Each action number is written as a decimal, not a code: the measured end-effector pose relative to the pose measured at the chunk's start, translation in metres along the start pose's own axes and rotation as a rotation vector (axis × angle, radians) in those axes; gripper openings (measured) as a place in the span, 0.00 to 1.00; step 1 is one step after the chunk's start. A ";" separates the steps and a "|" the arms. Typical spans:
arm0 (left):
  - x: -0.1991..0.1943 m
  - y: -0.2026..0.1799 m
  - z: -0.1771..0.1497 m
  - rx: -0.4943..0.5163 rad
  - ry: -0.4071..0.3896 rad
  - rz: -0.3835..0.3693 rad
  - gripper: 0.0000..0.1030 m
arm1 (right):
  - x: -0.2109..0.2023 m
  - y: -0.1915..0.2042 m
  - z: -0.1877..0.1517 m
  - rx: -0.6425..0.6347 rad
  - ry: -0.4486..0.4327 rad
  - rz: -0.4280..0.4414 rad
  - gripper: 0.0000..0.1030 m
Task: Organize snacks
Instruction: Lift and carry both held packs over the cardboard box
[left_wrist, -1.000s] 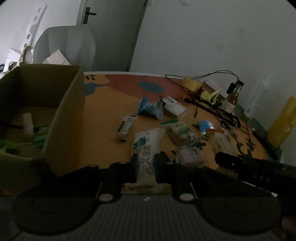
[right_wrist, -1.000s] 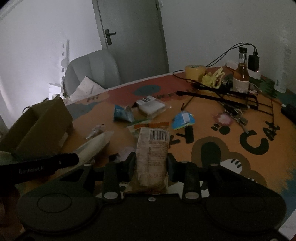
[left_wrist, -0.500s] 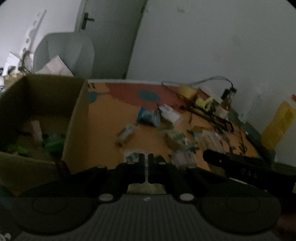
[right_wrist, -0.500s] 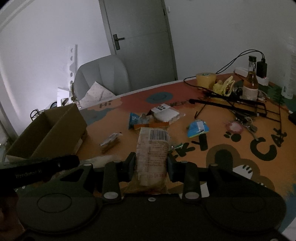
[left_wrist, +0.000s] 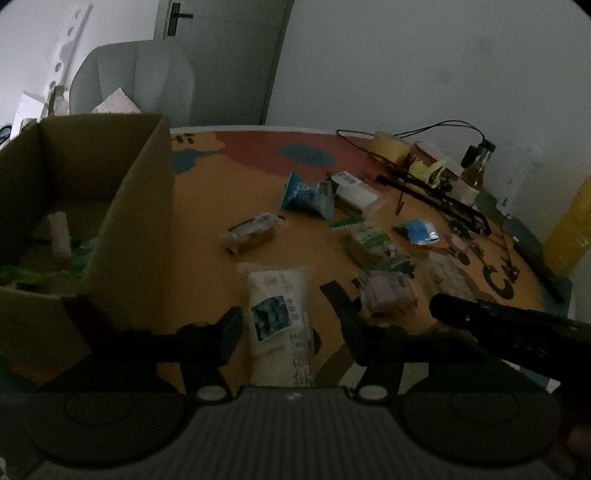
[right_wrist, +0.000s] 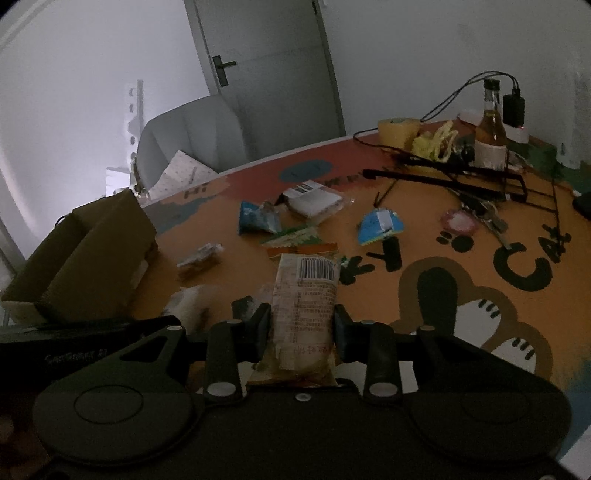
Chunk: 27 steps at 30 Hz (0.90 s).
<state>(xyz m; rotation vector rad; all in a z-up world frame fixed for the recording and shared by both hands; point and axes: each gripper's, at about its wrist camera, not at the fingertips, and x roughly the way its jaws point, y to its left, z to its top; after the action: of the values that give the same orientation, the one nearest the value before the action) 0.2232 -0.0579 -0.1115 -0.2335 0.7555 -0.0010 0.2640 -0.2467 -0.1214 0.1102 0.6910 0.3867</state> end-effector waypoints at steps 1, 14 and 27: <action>0.003 0.000 0.000 -0.005 0.004 0.005 0.56 | 0.001 -0.001 0.000 0.002 0.002 0.000 0.32; 0.009 -0.003 -0.004 0.007 0.007 0.031 0.27 | 0.003 0.002 0.003 0.006 -0.007 0.047 0.32; -0.054 0.018 0.018 -0.014 -0.139 0.048 0.26 | -0.002 0.040 0.019 -0.029 -0.050 0.142 0.32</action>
<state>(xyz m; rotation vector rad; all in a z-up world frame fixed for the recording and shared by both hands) 0.1943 -0.0324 -0.0658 -0.2269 0.6227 0.0653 0.2627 -0.2100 -0.0962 0.1414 0.6295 0.5287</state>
